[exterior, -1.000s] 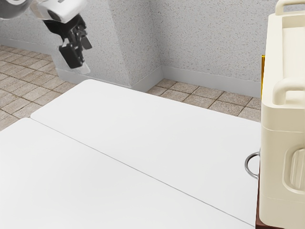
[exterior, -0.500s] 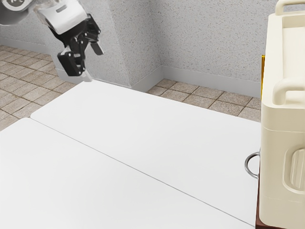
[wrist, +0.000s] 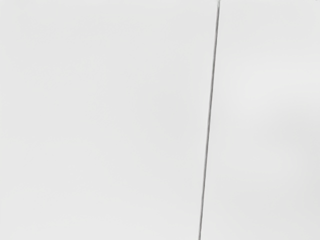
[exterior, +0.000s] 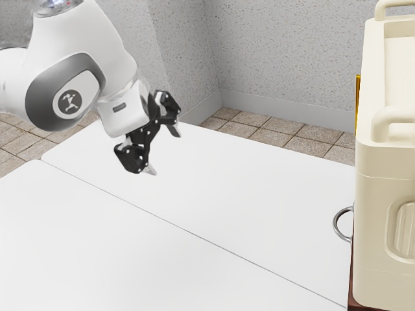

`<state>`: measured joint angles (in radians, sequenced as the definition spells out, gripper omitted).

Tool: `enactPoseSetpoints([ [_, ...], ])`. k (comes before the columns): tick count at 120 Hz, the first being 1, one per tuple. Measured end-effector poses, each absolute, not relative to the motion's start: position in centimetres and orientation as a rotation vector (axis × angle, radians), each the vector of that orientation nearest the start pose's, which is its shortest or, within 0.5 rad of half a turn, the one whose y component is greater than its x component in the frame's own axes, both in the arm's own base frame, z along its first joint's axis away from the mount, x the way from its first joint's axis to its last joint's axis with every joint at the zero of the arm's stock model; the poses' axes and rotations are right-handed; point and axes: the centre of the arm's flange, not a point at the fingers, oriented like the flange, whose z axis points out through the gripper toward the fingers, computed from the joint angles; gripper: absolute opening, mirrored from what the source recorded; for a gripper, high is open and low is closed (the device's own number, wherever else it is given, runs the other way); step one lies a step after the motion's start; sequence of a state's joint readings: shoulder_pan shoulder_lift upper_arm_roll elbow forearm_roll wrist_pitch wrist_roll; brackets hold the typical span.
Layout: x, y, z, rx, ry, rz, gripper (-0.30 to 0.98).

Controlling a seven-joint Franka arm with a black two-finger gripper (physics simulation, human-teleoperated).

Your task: Pull the drawer handle with one arm to open the drawer

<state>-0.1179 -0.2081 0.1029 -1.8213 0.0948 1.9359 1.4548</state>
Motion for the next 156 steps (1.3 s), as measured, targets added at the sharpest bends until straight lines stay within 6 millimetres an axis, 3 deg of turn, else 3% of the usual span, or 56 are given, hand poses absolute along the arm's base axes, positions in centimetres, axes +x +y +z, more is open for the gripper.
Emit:
enactPoseSetpoints([
  [26,53.2,-2.2,61.4,-1.962,2.061,-0.379,0.69],
  [57,52.9,-5.4,59.0,-1.805,2.151,-0.446,0.69],
  [84,52.3,-6.7,59.2,-1.696,2.198,-0.588,0.69],
  [113,50.7,-10.1,60.2,-1.546,2.272,-0.7,0.69],
  [139,49.0,-9.7,60.7,-1.488,2.308,-0.79,0.69],
  [156,48.0,-10.9,60.8,-1.417,2.343,-0.819,0.69],
])
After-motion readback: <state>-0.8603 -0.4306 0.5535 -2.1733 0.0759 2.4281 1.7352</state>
